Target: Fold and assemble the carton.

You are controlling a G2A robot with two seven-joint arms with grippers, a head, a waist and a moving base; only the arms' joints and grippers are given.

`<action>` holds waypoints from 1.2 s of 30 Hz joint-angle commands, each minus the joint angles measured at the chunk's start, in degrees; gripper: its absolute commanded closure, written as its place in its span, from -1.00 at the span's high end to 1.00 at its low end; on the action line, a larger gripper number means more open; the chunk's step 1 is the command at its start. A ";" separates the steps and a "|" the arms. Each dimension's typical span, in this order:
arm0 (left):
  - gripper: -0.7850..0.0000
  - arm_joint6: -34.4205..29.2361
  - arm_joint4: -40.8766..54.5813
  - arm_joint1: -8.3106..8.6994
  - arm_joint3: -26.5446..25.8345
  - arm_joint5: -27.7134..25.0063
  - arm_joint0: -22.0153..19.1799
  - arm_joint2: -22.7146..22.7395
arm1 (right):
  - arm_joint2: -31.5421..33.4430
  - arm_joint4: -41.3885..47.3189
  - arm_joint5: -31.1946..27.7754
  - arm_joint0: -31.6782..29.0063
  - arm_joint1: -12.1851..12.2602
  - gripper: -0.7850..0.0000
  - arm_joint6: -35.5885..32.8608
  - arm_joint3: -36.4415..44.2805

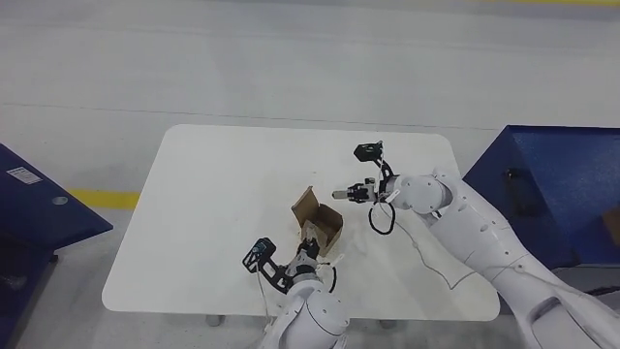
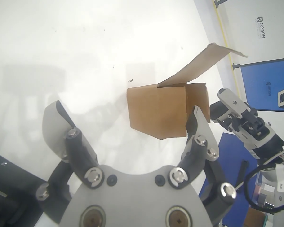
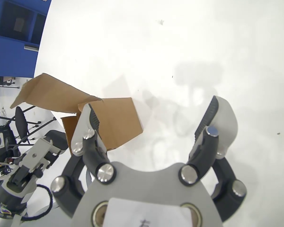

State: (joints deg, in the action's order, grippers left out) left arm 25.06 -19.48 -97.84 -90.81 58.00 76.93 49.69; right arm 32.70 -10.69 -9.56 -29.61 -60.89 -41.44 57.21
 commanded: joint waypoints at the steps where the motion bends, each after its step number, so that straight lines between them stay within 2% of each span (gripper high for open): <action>1: 1.00 -0.24 0.28 -0.21 1.51 0.00 -0.44 0.22 | -0.13 -0.51 -0.29 0.00 -0.39 1.00 -0.20 -0.27; 15: 1.00 1.88 2.76 -1.61 7.51 0.00 -3.73 0.25 | 0.62 -2.92 -2.37 0.16 -2.09 1.00 -1.66 -2.06; 36: 1.00 3.46 4.54 -3.08 13.60 0.00 -7.30 -0.30 | 0.52 -9.70 -4.81 -0.26 -3.93 1.00 -5.32 -0.38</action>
State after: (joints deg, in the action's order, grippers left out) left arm 28.44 -15.00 -100.79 -77.62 58.00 69.84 49.26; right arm 33.15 -20.22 -14.31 -29.83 -64.73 -46.72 56.79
